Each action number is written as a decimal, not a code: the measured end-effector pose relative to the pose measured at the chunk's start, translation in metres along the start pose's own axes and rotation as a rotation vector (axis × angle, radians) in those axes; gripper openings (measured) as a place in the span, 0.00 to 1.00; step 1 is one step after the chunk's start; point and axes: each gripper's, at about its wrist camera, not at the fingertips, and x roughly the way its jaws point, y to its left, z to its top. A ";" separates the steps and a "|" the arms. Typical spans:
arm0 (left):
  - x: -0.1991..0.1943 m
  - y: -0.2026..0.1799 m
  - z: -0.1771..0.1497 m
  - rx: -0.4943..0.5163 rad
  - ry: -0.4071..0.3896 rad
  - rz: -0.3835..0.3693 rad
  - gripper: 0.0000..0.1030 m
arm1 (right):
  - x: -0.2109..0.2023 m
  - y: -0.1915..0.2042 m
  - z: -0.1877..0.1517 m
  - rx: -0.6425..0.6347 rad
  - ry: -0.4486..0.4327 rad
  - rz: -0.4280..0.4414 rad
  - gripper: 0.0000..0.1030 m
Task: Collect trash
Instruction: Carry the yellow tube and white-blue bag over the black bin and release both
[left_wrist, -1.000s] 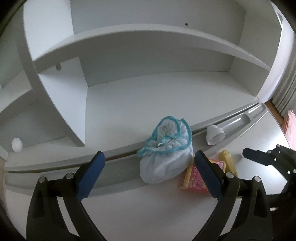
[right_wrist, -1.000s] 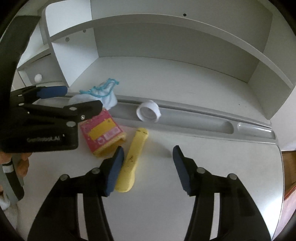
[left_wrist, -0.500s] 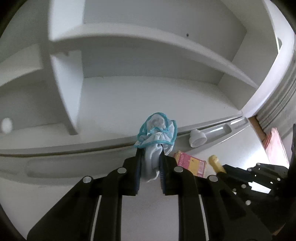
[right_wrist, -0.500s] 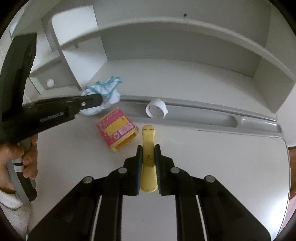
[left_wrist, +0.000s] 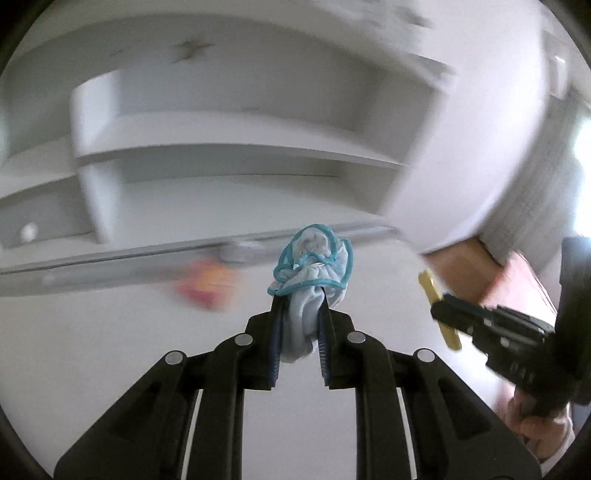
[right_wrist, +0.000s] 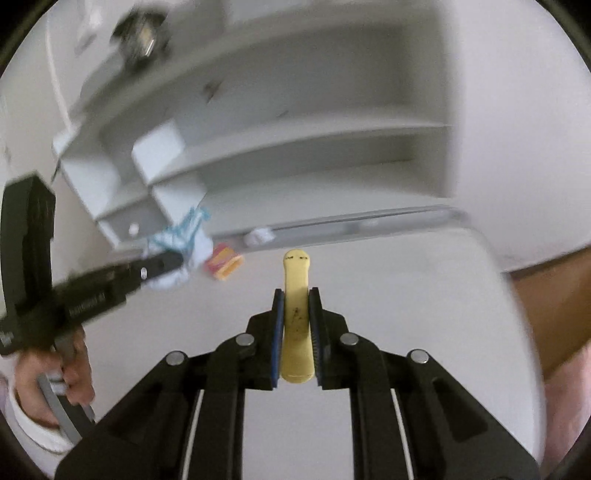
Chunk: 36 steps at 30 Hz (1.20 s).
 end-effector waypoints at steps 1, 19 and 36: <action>0.008 -0.026 -0.003 0.025 -0.002 -0.029 0.15 | -0.021 -0.019 -0.006 0.031 -0.030 -0.021 0.13; 0.206 -0.402 -0.277 0.450 0.574 -0.332 0.15 | -0.118 -0.416 -0.270 0.778 0.092 -0.295 0.13; 0.321 -0.380 -0.312 0.358 0.680 -0.119 0.18 | -0.023 -0.445 -0.324 0.858 0.310 -0.186 0.13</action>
